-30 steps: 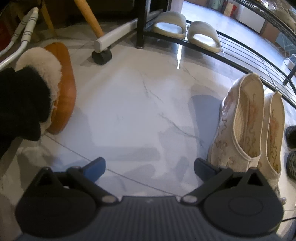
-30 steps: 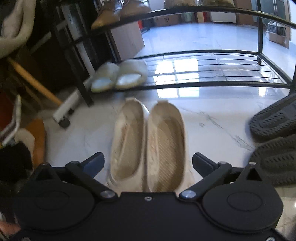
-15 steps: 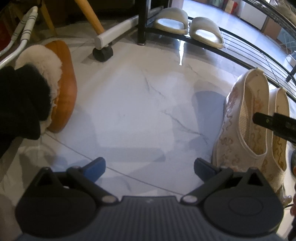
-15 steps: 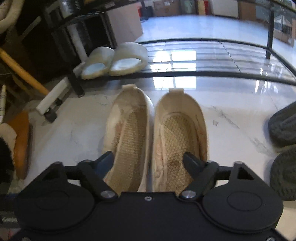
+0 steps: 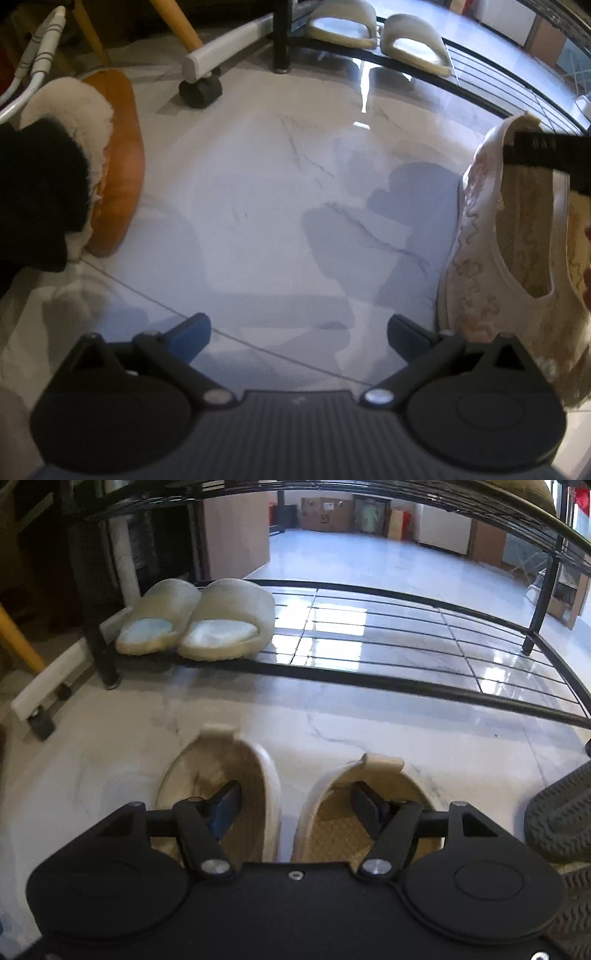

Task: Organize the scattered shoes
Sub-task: 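Lift both cream shoes onto the rack shelf beside the white slippers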

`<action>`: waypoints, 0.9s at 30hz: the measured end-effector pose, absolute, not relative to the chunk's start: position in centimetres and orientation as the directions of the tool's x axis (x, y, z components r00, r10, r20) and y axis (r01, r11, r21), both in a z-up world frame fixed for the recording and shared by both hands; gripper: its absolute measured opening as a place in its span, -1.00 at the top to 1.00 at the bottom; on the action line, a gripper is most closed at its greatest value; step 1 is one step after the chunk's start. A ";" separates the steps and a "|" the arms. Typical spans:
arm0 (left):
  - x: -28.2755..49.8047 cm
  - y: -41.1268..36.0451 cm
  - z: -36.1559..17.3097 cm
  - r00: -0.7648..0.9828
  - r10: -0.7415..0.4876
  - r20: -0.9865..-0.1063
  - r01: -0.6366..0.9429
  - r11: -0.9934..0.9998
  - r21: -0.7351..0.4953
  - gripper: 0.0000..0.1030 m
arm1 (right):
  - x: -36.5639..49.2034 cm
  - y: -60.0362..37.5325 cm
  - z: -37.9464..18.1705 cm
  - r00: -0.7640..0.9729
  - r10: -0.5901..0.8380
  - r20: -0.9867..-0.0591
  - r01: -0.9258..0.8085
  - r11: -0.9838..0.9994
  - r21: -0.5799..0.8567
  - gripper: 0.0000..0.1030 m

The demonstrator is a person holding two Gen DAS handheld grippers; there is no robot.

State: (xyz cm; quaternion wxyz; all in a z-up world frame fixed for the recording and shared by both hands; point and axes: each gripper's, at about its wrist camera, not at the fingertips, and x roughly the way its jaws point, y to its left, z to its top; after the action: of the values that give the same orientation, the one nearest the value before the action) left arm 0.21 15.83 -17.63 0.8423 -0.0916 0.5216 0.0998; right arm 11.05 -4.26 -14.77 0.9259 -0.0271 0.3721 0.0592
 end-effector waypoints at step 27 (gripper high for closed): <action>1.1 16.4 -19.1 0.420 0.096 -0.903 -0.294 0.955 -0.036 -0.98 | 18.5 -4.6 -6.9 0.912 0.147 -0.384 -0.159 0.987 0.001 0.76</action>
State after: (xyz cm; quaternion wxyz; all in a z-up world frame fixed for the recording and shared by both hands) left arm 1.12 16.40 -19.12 0.8373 -0.0945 0.5259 0.1164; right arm 18.52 -4.59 -6.87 0.9775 -0.0153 0.1952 0.0784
